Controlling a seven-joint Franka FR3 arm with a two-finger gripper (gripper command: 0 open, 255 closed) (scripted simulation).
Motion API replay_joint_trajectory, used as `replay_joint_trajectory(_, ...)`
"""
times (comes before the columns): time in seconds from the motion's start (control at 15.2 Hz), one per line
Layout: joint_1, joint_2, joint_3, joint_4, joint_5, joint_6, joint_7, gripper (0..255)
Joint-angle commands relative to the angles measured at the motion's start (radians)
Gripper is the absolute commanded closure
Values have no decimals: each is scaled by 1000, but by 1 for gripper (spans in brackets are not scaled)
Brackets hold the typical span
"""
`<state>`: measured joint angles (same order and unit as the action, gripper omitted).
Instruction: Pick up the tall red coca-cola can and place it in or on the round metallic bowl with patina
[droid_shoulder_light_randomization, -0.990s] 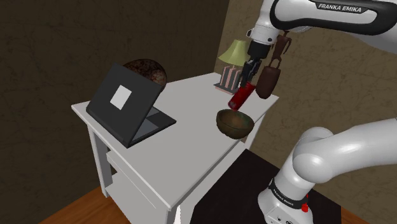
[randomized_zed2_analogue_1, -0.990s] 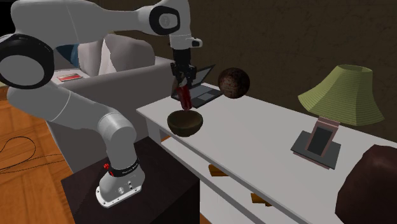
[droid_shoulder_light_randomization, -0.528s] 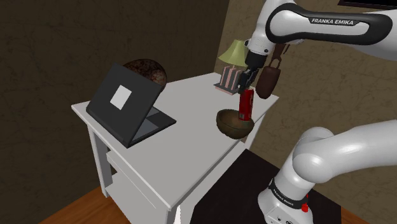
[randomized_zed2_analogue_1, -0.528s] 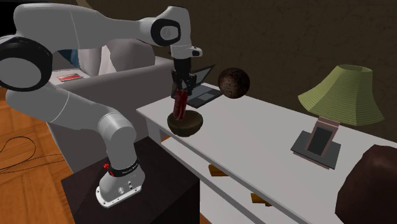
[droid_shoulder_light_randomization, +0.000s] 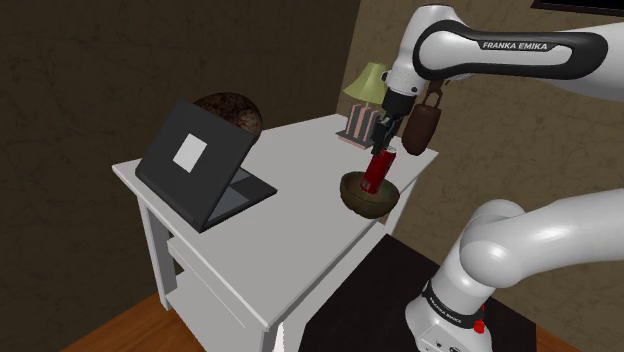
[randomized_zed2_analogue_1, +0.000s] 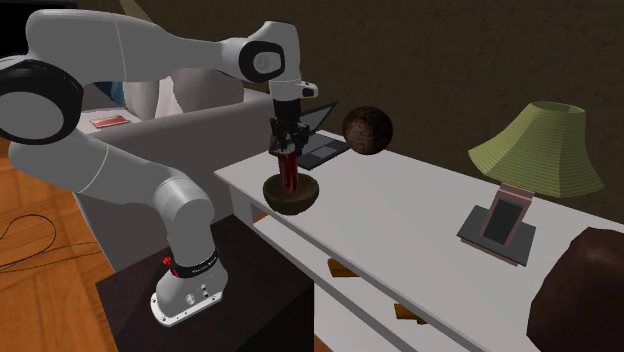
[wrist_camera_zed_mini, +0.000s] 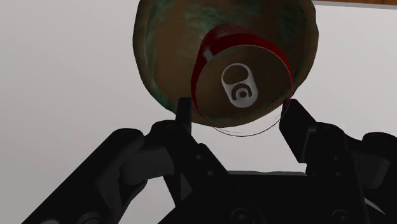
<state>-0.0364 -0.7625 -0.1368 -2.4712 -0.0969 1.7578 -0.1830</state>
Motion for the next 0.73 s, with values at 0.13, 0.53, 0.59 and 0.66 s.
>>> replay_joint_trajectory(0.13, 0, 0, 0, 0, 0, 1, 0, 255)
replay_joint_trajectory(0.53, 0, 0, 0, 0, 0, 1, 0, 0)
replay_joint_trajectory(0.59, 1, 1, 3, 34, 2, -32, -1, 0)
replay_joint_trajectory(0.66, 2, 4, 5, 70, 5, -65, -1, 0)
